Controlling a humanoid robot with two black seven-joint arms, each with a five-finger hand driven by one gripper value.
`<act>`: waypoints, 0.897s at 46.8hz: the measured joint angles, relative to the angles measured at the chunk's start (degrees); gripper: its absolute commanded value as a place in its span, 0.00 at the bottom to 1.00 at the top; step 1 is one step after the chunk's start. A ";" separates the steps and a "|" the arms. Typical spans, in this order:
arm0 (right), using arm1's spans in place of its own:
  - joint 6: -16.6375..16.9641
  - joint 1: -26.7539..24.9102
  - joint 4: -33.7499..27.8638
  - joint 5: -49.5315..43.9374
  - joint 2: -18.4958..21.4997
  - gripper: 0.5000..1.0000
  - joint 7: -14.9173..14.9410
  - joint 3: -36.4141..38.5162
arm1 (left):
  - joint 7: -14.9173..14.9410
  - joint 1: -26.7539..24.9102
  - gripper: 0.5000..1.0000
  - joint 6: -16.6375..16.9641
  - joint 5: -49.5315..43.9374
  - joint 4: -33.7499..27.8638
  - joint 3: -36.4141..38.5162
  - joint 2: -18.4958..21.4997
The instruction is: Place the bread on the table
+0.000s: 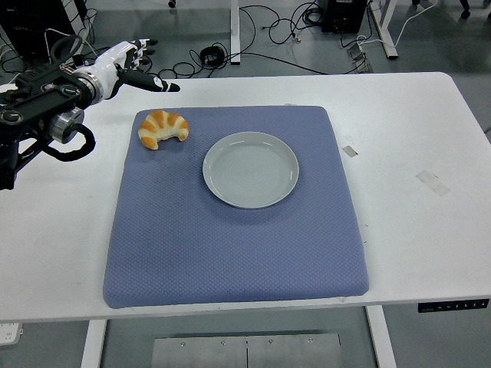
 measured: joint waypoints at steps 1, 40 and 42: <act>0.00 0.01 0.00 0.00 0.00 1.00 0.00 0.00 | 0.03 0.40 0.95 0.04 -1.00 0.04 -1.03 -0.31; 0.00 0.03 0.00 0.00 0.00 1.00 0.00 0.01 | -10.69 7.12 0.94 -12.97 -6.77 20.86 -24.69 -11.34; 0.00 0.02 0.00 0.00 0.00 1.00 -0.01 0.01 | -13.24 7.12 0.94 -13.16 -6.65 21.24 -24.55 -11.34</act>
